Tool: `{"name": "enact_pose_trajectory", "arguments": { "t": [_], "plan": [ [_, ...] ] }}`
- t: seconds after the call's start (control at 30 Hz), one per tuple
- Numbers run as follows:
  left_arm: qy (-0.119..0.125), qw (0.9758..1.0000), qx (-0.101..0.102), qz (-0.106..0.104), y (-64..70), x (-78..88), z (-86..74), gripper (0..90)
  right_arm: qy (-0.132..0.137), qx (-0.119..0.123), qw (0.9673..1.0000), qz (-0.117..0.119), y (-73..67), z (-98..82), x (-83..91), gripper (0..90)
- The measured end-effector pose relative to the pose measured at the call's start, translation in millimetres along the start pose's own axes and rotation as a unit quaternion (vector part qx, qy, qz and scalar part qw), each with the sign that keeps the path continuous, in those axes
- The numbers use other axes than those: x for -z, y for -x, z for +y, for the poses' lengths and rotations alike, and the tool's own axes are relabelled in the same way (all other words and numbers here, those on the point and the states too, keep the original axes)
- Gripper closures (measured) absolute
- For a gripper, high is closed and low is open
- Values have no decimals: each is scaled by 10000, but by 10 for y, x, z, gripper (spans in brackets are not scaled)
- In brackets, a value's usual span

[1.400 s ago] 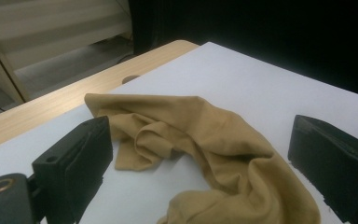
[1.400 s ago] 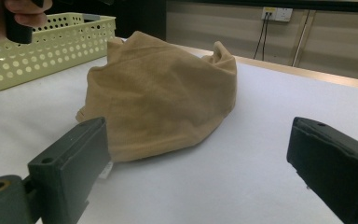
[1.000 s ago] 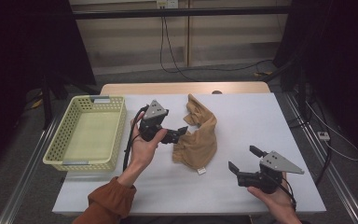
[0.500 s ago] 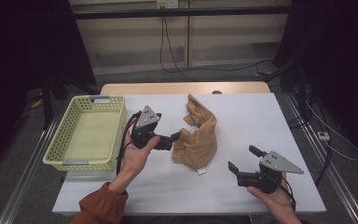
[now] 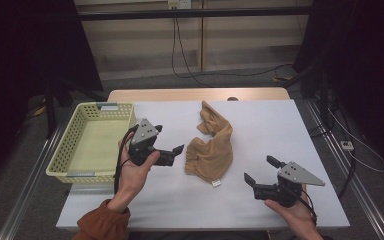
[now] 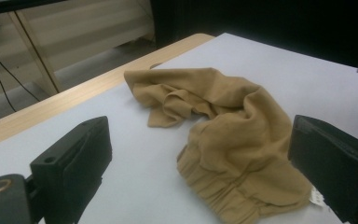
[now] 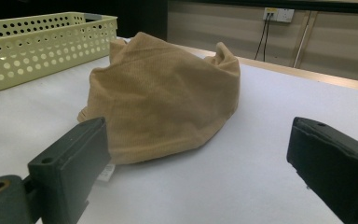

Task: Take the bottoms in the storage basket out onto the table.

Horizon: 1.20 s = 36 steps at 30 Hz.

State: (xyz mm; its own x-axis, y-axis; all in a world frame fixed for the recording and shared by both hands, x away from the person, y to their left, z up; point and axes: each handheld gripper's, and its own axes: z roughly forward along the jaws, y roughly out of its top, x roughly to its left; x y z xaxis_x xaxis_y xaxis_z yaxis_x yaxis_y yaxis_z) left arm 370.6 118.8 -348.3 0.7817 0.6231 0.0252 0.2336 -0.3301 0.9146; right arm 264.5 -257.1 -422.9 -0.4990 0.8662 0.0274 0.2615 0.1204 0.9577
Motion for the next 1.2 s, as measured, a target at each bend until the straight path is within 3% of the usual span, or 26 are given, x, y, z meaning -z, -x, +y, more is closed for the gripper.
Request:
{"name": "enact_pose_trajectory", "arguments": {
  "t": [0.27,0.57,0.9,1.2],
  "plan": [
    [-148,9997,-113,147,36,142,-107,67,-12,13,10000,10,-8,2,-11,51],
    [-64,9987,327,386,-149,330,-290,69,-13,14,10000,26,-10,3,-17,51],
    [-207,9978,207,597,-138,499,-518,71,-19,16,10000,19,-12,3,-25,51],
    [-308,9979,184,544,-45,644,-673,71,-18,10,10000,24,-13,4,-20,51]
  ]
}}
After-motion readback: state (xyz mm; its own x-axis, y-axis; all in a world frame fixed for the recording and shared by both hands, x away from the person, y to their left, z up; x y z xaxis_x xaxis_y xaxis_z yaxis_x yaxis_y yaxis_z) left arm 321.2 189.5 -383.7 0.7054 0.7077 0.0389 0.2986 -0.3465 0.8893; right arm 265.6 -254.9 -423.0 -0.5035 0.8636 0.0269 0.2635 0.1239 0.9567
